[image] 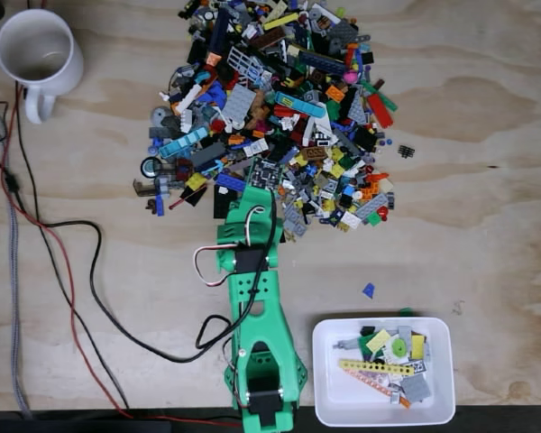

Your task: Find the closest Lego and put it in the bin.

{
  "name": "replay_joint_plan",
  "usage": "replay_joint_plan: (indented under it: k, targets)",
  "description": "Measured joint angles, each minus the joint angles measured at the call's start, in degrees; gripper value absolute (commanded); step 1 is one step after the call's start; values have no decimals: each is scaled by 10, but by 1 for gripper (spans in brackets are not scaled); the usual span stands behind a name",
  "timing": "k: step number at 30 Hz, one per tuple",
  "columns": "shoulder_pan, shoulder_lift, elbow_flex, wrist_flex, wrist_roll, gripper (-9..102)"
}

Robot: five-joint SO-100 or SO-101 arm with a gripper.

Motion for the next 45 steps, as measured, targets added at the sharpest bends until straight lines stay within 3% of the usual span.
replay_joint_plan:
  k: [14,29,45]
  targets:
    - [10,-5,28,-23,1,0]
    - [-85,-116,87,-162,1,14]
    - [-90,-200,87,-214,-69,28]
